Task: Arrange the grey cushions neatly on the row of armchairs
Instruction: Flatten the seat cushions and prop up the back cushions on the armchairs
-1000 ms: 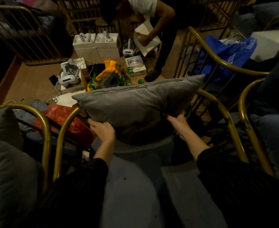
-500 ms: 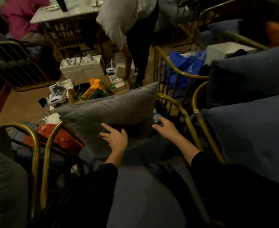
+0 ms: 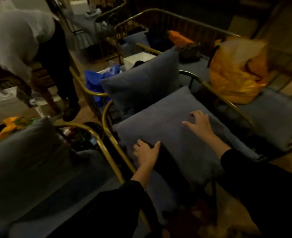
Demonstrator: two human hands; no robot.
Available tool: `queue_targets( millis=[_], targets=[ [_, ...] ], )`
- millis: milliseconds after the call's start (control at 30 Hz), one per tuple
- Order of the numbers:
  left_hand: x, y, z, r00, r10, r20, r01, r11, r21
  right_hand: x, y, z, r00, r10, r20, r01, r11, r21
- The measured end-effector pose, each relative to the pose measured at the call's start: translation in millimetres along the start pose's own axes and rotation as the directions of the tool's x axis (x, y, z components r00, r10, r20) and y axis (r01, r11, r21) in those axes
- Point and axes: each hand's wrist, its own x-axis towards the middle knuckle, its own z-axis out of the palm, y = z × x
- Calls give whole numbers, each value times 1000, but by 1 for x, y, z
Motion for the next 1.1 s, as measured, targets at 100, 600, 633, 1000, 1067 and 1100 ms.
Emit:
queue_targets(
  millis=[100, 600, 633, 1000, 1067, 1100],
  targets=[
    [-4, 9, 26, 990, -99, -98, 98, 995, -18, 21, 54, -27, 973, 212, 88, -208, 976, -58],
    [11, -5, 13, 921, -384, -59, 264, 730, -631, 35, 85, -35, 960, 225, 164, -251, 954, 162],
    [7, -4, 8, 926, -370, -78, 239, 734, -635, 36, 80, -38, 962, 217, 164, -243, 957, 160],
    [-34, -71, -116, 888, -386, -249, 96, 686, -722, -35, -52, -15, 990, -75, 121, 37, 957, 287],
    [-47, -97, -152, 882, -385, -271, 73, 680, -729, -57, -85, 3, 982, -119, 146, 73, 955, 287],
    [-54, -113, -172, 878, -384, -284, 64, 684, -727, -70, -101, 14, 977, -140, 159, 89, 953, 291]
  ],
)
